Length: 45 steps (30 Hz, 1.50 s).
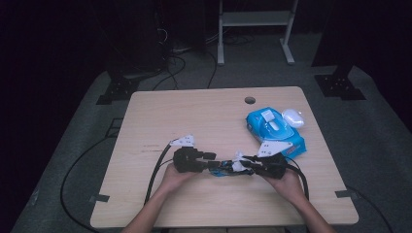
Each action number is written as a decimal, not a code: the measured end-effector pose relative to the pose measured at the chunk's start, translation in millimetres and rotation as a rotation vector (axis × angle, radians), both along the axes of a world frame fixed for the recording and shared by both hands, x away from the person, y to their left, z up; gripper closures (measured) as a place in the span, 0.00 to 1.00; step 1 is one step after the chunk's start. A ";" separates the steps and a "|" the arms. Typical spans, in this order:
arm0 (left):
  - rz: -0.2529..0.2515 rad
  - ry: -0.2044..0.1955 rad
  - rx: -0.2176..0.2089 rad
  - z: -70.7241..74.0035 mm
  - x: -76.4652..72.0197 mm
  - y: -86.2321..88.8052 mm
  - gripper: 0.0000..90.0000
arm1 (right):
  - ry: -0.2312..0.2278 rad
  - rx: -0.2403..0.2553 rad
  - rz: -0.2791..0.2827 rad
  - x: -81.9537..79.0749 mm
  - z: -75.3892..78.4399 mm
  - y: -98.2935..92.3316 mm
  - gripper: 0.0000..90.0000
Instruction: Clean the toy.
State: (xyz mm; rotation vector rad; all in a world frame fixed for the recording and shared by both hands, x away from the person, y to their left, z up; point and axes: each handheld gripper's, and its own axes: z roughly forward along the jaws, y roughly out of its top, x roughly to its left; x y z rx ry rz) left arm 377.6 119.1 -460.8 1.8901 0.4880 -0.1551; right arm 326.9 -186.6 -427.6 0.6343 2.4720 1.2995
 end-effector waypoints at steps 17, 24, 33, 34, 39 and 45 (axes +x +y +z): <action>-0.055 0.020 0.060 -2.0 -18.0 -8.2 0.52 | 0.013 -0.008 0.054 -23.5 1.2 -3.1 0.89; -0.043 0.004 0.144 -6.9 -26.1 -11.2 0.49 | 0.078 -0.116 0.078 -33.5 -10.7 1.8 0.88; -0.036 -0.100 0.212 -7.5 -31.2 -16.6 0.43 | 0.065 -0.029 0.060 -18.7 3.7 -0.1 0.87; -0.030 -0.111 0.217 -7.4 -32.1 -17.8 0.41 | 0.058 -0.027 0.043 -12.9 5.2 0.1 0.87; -0.044 -0.159 0.211 -5.2 -37.5 -18.8 0.30 | 0.136 -0.068 0.022 6.0 -12.3 3.8 0.87; -0.017 -0.191 0.200 -1.1 -39.0 -16.7 0.20 | 0.148 -0.072 0.018 1.9 -17.4 -0.4 0.87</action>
